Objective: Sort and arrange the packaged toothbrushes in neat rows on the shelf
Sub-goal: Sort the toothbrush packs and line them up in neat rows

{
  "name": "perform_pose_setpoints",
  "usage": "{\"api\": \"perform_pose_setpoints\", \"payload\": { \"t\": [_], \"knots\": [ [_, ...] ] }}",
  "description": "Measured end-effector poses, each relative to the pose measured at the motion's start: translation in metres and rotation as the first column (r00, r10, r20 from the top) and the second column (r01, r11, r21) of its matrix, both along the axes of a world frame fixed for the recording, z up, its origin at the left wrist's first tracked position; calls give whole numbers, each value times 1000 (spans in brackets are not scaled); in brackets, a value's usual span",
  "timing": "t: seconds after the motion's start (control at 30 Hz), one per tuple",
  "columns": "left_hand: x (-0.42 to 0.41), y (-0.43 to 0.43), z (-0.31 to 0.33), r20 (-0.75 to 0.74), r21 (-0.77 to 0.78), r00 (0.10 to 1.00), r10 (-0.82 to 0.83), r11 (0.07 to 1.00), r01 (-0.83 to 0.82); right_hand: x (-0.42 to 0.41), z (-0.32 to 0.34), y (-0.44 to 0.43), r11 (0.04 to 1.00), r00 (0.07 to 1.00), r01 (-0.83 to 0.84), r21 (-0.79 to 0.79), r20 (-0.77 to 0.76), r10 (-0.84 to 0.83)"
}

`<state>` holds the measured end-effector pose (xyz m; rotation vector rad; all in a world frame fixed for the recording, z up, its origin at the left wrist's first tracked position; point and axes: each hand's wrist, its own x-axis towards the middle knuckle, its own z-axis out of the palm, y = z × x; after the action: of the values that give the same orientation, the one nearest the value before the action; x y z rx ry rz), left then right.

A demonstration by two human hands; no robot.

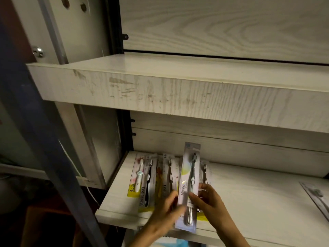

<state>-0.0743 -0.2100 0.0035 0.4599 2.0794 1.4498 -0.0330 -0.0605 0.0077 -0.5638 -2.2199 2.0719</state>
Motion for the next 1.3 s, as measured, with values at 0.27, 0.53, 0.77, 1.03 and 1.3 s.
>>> {"api": "perform_pose_setpoints", "payload": {
  "t": [0.27,0.53,0.77,1.03,1.3],
  "knots": [
    [-71,22,-43,-513,-655,855,-76,678,-333,3,2,8,995,999,-16,97,33,13],
    [-81,35,-43,-479,-641,875,62,656,-398,7,4,16,992,999,4,123,38,-9],
    [-65,16,-27,-150,-39,910,387,917,-397,9,10,24,991,999,37,131,-2,-37],
    [-12,13,10,254,341,940,229,888,-309,32,20,43,993,988,84,85,-138,-71],
    [45,77,24,237,402,950,205,869,-288,95,31,105,990,977,119,78,-186,-103]
  ]
}}
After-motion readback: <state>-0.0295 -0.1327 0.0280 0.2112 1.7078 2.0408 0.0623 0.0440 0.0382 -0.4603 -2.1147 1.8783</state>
